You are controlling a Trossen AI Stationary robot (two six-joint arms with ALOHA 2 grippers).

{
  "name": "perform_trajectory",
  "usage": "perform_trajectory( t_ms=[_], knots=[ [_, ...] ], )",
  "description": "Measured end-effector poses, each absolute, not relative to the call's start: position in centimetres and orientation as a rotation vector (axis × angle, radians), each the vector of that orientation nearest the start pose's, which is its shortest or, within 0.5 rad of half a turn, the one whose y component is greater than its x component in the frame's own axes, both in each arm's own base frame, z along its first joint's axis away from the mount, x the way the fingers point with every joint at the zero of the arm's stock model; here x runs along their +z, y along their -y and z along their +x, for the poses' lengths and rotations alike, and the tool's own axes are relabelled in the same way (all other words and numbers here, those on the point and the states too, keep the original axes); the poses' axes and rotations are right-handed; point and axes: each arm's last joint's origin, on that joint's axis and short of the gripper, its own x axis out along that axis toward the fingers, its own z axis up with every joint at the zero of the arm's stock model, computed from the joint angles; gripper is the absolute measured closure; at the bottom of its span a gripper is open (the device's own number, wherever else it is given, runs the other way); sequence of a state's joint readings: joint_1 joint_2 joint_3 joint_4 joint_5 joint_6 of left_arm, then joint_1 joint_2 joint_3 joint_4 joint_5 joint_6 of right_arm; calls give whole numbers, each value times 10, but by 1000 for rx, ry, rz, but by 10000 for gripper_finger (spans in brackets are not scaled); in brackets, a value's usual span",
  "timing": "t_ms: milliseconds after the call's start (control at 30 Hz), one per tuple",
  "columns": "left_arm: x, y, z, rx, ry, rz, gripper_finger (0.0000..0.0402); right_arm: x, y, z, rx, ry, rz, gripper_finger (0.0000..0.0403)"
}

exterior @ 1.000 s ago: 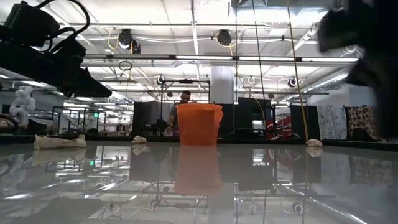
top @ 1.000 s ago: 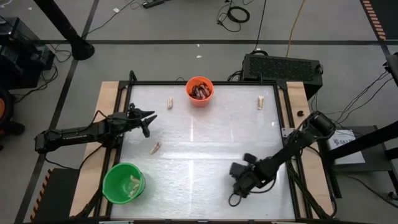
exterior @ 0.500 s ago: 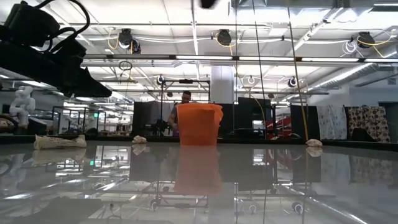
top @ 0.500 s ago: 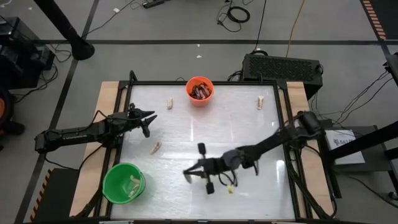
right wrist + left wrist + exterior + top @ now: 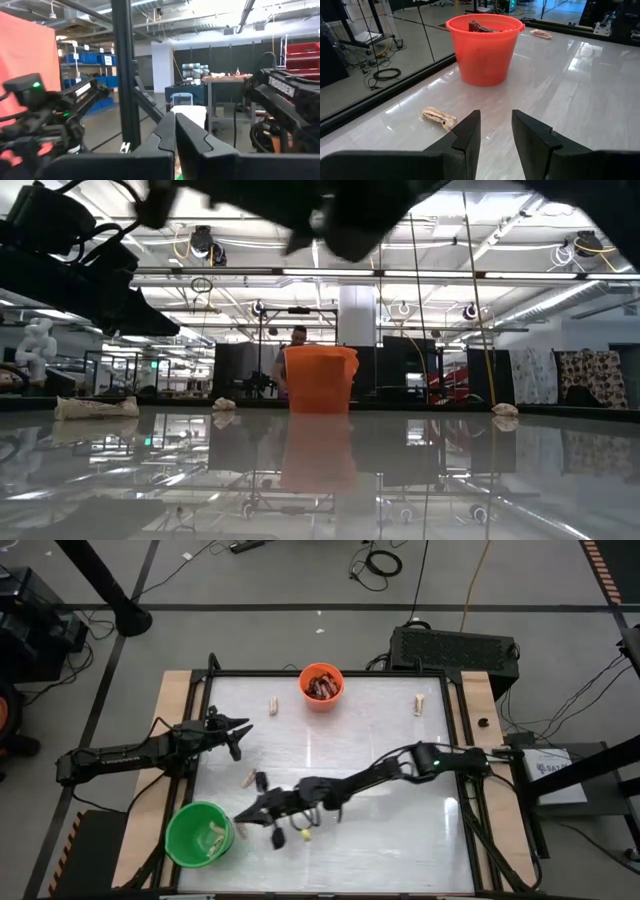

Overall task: Sort candy by brand, put in halloween buckets
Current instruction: Put the white chocolate bar into the green bucket

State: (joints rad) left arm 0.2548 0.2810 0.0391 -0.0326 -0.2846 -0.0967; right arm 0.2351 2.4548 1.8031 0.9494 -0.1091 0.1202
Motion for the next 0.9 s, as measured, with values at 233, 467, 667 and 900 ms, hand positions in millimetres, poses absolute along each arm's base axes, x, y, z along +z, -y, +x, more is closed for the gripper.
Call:
perform_trajectory(
  t_ms=[233,467,667,900],
  knots=[
    [150,-36,105,549,-252,-90,283,199,-135,579,353,276,150,402],
    [150,-36,105,549,-252,-90,283,200,-134,589,323,326,113,402],
    [150,-36,105,549,-252,-90,283,187,-133,592,260,279,112,402],
    [150,-36,105,549,-253,-90,283,169,-133,594,254,282,113,402]
  ],
)
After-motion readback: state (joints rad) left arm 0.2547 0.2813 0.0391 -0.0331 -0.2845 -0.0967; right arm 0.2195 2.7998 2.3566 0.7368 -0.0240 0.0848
